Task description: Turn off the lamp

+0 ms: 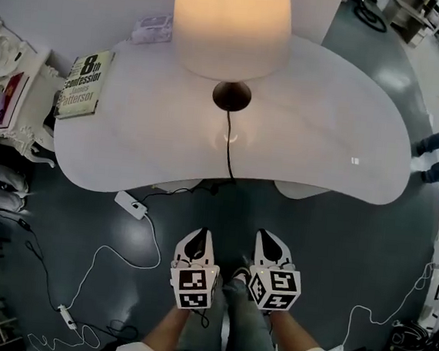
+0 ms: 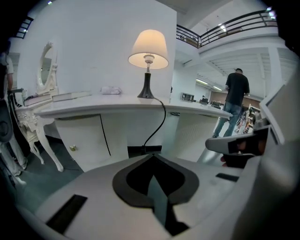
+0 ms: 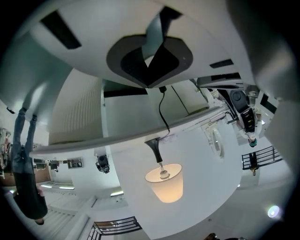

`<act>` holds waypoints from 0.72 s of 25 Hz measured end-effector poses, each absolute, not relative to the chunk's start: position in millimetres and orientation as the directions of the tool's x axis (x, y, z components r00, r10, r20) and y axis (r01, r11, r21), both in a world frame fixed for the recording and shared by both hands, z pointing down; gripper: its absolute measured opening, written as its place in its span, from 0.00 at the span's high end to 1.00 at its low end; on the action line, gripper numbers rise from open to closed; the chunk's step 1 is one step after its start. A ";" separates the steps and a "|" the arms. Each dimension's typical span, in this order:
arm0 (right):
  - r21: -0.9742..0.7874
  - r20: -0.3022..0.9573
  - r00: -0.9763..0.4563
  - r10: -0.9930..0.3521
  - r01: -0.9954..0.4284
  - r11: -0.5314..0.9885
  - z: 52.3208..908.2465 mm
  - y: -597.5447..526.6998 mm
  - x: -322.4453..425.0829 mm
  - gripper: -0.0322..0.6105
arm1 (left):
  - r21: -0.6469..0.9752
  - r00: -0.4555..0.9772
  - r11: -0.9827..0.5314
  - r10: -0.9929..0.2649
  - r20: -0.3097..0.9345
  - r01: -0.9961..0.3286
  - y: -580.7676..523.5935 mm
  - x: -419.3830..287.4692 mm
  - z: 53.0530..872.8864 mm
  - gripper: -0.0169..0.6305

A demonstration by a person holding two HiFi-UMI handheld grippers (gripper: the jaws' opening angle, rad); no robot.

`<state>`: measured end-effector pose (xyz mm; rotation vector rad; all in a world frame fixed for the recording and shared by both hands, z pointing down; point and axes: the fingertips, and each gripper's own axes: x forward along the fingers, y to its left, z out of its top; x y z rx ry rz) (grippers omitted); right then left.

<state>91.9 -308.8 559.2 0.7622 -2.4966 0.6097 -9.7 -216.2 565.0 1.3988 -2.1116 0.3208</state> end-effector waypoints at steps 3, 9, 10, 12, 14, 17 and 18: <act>-0.291 0.516 -0.744 -0.425 -0.618 0.730 595.1 -323.6 87.3 0.95 | 0.125 -0.309 0.449 -0.766 0.563 -0.885 -224.7 -23.3 594.4 0.96; -0.313 0.462 -0.764 -0.450 -0.616 0.723 673.5 -348.2 76.2 0.95 | 0.110 -0.371 0.473 -0.796 0.478 -0.874 -240.6 -44.7 648.3 0.96; -0.320 0.458 -0.764 -0.454 -0.618 0.718 686.0 -350.7 75.3 0.95 | 0.102 -0.379 0.474 -0.799 0.468 -0.874 -241.9 -46.6 656.7 0.96; -0.336 0.454 -0.763 -0.460 -0.625 0.705 707.0 -355.2 74.0 0.95 | 0.068 -0.394 0.468 -0.806 0.443 -0.881 -245.9 -49.5 669.3 0.96; -0.350 0.452 -0.764 -0.461 -0.627 0.695 722.2 -356.9 72.6 0.95 | 0.030 -0.397 0.450 -0.815 0.421 -0.892 -250.8 -51.4 676.7 0.96; -0.367 0.450 -0.767 -0.456 -0.625 0.689 737.6 -355.6 70.1 0.95 | 0.017 -0.391 0.434 -0.828 0.401 -0.901 -257.6 -55.6 682.4 0.96; -0.371 0.452 -0.768 -0.454 -0.625 0.687 741.9 -354.4 70.0 0.95 | 0.016 -0.392 0.433 -0.830 0.397 -0.901 -259.3 -56.8 684.2 0.96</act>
